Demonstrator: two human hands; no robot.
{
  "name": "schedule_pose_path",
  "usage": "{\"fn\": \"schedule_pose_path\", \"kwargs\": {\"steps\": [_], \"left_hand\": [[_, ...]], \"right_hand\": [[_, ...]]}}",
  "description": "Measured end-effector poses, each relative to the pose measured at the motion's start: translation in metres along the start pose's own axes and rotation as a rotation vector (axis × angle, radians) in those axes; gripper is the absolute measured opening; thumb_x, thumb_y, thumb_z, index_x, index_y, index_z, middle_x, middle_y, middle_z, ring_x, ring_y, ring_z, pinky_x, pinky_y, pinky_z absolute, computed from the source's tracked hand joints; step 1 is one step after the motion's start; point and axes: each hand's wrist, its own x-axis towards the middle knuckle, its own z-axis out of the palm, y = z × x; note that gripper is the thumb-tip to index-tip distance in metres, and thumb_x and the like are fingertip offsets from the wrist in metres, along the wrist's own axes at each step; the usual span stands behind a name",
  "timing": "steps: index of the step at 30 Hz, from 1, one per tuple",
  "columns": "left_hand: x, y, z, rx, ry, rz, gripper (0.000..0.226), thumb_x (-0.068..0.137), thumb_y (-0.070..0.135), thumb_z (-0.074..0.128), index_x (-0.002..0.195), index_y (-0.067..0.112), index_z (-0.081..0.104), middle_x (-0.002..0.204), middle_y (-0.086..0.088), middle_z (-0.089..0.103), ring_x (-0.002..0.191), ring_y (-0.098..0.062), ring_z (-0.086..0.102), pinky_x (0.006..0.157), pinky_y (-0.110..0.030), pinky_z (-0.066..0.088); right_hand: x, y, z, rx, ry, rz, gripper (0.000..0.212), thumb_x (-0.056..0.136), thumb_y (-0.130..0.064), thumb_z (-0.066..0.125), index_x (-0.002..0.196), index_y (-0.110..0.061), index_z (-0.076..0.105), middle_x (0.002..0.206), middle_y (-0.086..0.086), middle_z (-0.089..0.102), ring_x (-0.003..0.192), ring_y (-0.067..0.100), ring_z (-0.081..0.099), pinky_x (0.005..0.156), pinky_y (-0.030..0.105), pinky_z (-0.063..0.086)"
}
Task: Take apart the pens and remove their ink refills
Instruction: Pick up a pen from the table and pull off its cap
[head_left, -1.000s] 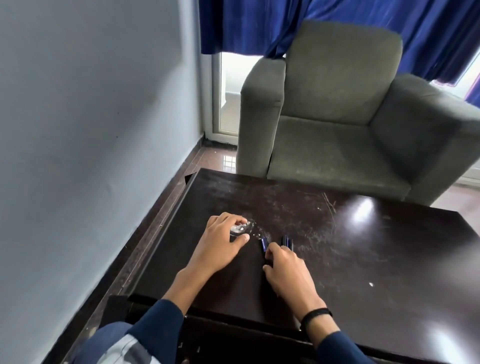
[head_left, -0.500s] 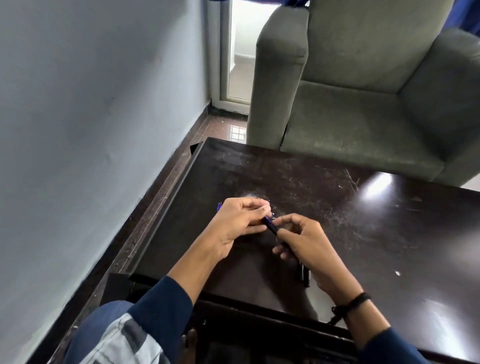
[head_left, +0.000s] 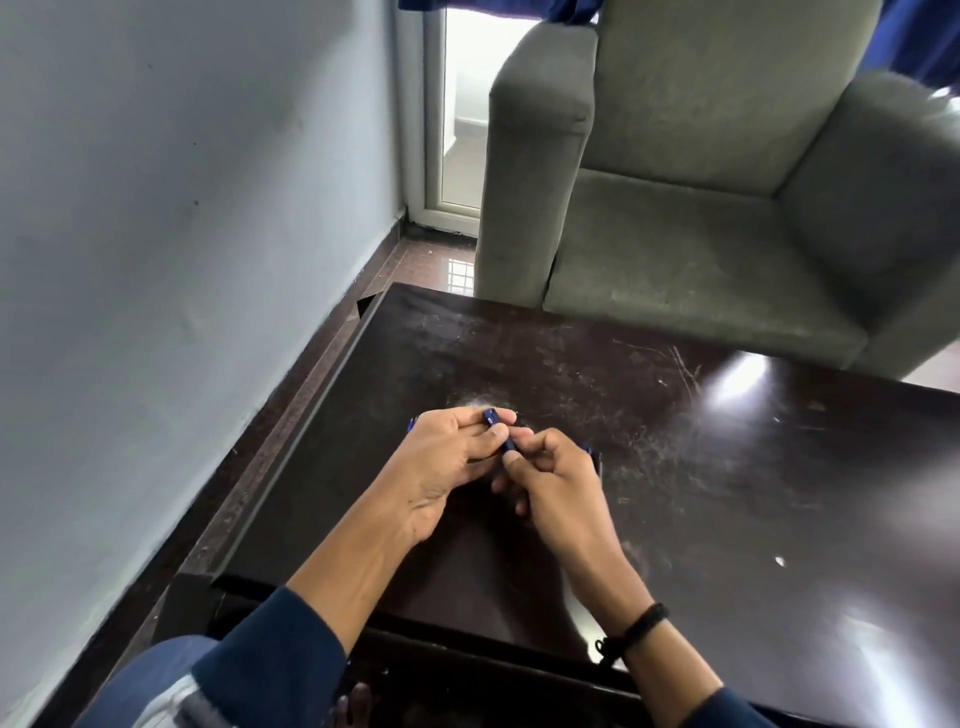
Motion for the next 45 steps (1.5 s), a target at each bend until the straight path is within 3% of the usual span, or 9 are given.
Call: {"fn": "schedule_pose_path", "kwargs": {"steps": [3, 5, 8, 18, 27, 31, 36, 39, 45], "left_hand": [[-0.0025, 0.0021, 0.0022, 0.003, 0.002, 0.018, 0.019, 0.1, 0.002, 0.055, 0.114, 0.005, 0.068, 0.104, -0.009, 0.078, 0.098, -0.015, 0.073, 0.088, -0.033, 0.058], [-0.0036, 0.0041, 0.0038, -0.009, 0.008, 0.03, 0.02, 0.1, 0.002, 0.055, 0.114, 0.005, 0.069, 0.106, -0.01, 0.077, 0.1, -0.016, 0.073, 0.089, -0.033, 0.058], [-0.0052, 0.0069, 0.004, -0.032, 0.009, 0.045, 0.021, 0.1, 0.001, 0.055, 0.115, 0.003, 0.069, 0.106, -0.012, 0.077, 0.101, -0.02, 0.073, 0.087, -0.031, 0.06], [-0.0065, 0.0052, 0.0067, -0.029, 0.005, 0.03, 0.021, 0.101, 0.002, 0.053, 0.117, 0.002, 0.066, 0.103, -0.013, 0.078, 0.094, -0.016, 0.074, 0.08, -0.023, 0.057], [-0.0078, 0.0049, 0.0088, -0.036, 0.003, 0.02, 0.021, 0.102, 0.004, 0.052, 0.117, 0.005, 0.067, 0.104, -0.014, 0.077, 0.096, -0.018, 0.074, 0.082, -0.027, 0.058], [-0.008, 0.0056, 0.0087, -0.015, 0.007, 0.022, 0.021, 0.102, 0.004, 0.053, 0.117, 0.006, 0.067, 0.103, -0.014, 0.077, 0.096, -0.019, 0.074, 0.085, -0.031, 0.059], [-0.0074, 0.0056, 0.0085, -0.011, 0.006, 0.016, 0.021, 0.102, 0.005, 0.052, 0.117, 0.006, 0.067, 0.104, -0.014, 0.077, 0.097, -0.02, 0.074, 0.093, -0.038, 0.057], [-0.0076, 0.0053, 0.0079, 0.004, -0.004, 0.01, 0.021, 0.102, 0.006, 0.052, 0.117, 0.007, 0.067, 0.104, -0.013, 0.077, 0.097, -0.02, 0.074, 0.09, -0.036, 0.058], [-0.0076, 0.0077, 0.0064, 0.009, -0.01, 0.024, 0.021, 0.103, 0.005, 0.052, 0.116, 0.007, 0.067, 0.098, -0.009, 0.077, 0.092, -0.018, 0.075, 0.071, -0.027, 0.059]], "right_hand": [[-0.0014, -0.0041, 0.0019, 0.055, 0.021, -0.033, 0.018, 0.1, -0.01, 0.062, 0.086, -0.022, 0.065, 0.079, -0.003, 0.075, 0.061, 0.005, 0.056, 0.063, 0.029, 0.043], [-0.0017, -0.0074, 0.0037, 0.091, 0.027, -0.072, 0.025, 0.099, -0.006, 0.062, 0.08, -0.023, 0.062, 0.093, -0.005, 0.077, 0.062, 0.0, 0.056, 0.064, 0.025, 0.043], [-0.0018, -0.01, 0.0052, 0.064, 0.022, -0.099, 0.032, 0.098, -0.007, 0.063, 0.075, -0.029, 0.06, 0.096, -0.005, 0.077, 0.061, -0.004, 0.056, 0.064, 0.023, 0.04], [0.0001, -0.0069, 0.0016, -0.002, 0.069, -0.015, 0.018, 0.096, -0.018, 0.069, 0.079, -0.017, 0.063, 0.107, -0.017, 0.077, 0.063, -0.005, 0.058, 0.069, 0.024, 0.044], [-0.0026, -0.0109, 0.0012, -0.032, 0.104, 0.05, 0.025, 0.095, -0.023, 0.069, 0.074, -0.017, 0.057, 0.094, -0.019, 0.077, 0.053, 0.002, 0.049, 0.059, 0.031, 0.043], [-0.0023, -0.0099, 0.0023, -0.033, 0.126, 0.055, 0.027, 0.095, -0.026, 0.069, 0.073, -0.018, 0.056, 0.095, -0.001, 0.078, 0.056, 0.008, 0.046, 0.058, 0.034, 0.04], [-0.0028, -0.0097, 0.0013, -0.04, 0.128, 0.072, 0.028, 0.094, -0.031, 0.07, 0.073, -0.019, 0.056, 0.075, -0.006, 0.074, 0.057, 0.01, 0.047, 0.06, 0.036, 0.042], [-0.002, -0.0082, 0.0005, -0.043, 0.126, 0.068, 0.029, 0.094, -0.031, 0.07, 0.073, -0.019, 0.054, 0.069, -0.009, 0.068, 0.058, 0.008, 0.047, 0.06, 0.035, 0.041], [-0.0015, -0.0023, 0.0012, -0.064, 0.141, 0.065, 0.039, 0.09, -0.042, 0.072, 0.066, -0.022, 0.049, 0.059, -0.008, 0.051, 0.059, 0.012, 0.046, 0.06, 0.038, 0.041]]}}
